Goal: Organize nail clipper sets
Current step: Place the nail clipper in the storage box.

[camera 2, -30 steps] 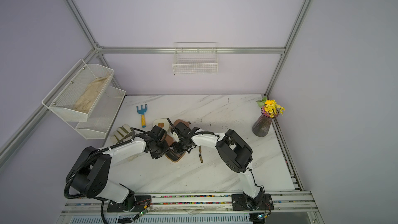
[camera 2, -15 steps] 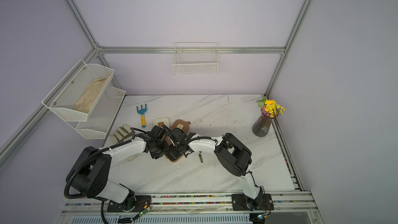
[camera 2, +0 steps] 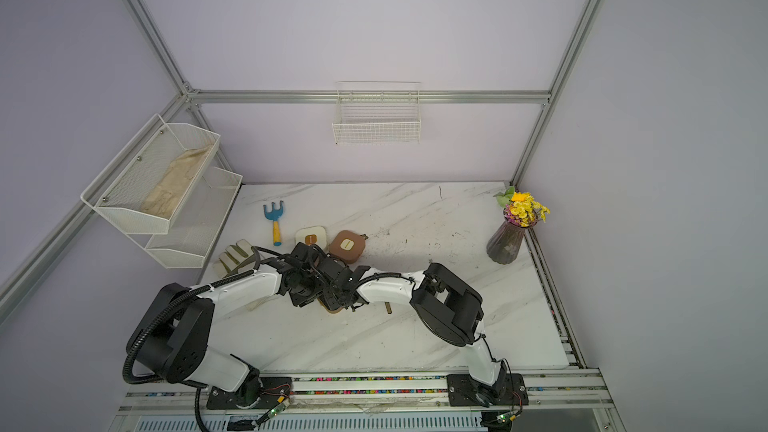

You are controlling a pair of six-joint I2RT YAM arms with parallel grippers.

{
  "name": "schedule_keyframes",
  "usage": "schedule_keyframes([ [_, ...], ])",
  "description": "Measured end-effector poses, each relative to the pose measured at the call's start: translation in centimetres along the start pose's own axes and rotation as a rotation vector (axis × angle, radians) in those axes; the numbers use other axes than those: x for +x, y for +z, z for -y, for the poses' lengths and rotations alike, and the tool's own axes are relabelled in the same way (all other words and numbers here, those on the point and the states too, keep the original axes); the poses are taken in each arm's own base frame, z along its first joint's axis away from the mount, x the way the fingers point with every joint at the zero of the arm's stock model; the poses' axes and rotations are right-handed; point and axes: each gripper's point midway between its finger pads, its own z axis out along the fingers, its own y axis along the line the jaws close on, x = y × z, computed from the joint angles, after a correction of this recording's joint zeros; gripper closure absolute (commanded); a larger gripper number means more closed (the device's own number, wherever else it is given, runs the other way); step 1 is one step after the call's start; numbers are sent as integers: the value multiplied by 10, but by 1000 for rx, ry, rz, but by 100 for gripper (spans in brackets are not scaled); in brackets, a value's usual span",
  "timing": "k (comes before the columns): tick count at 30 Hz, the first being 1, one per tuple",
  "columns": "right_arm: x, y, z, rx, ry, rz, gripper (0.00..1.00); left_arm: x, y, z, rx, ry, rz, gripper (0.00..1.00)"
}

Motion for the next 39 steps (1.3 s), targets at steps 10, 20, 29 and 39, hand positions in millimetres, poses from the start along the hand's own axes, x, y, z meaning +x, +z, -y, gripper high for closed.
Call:
schedule_keyframes([
  [10, 5, -10, -2, 6, 18, -58, 64, -3, -8, 3, 15, 51, 36, 46],
  [20, -4, -26, -9, -11, 32, -66, 58, -3, -16, -6, -54, 116, 27, 44],
  [29, -12, -29, -21, -51, 53, -33, 58, -5, -56, -14, -40, 150, 96, 24],
  [39, -23, -29, -37, -97, 51, 7, 58, -24, -91, -28, -19, 99, 214, 21],
])
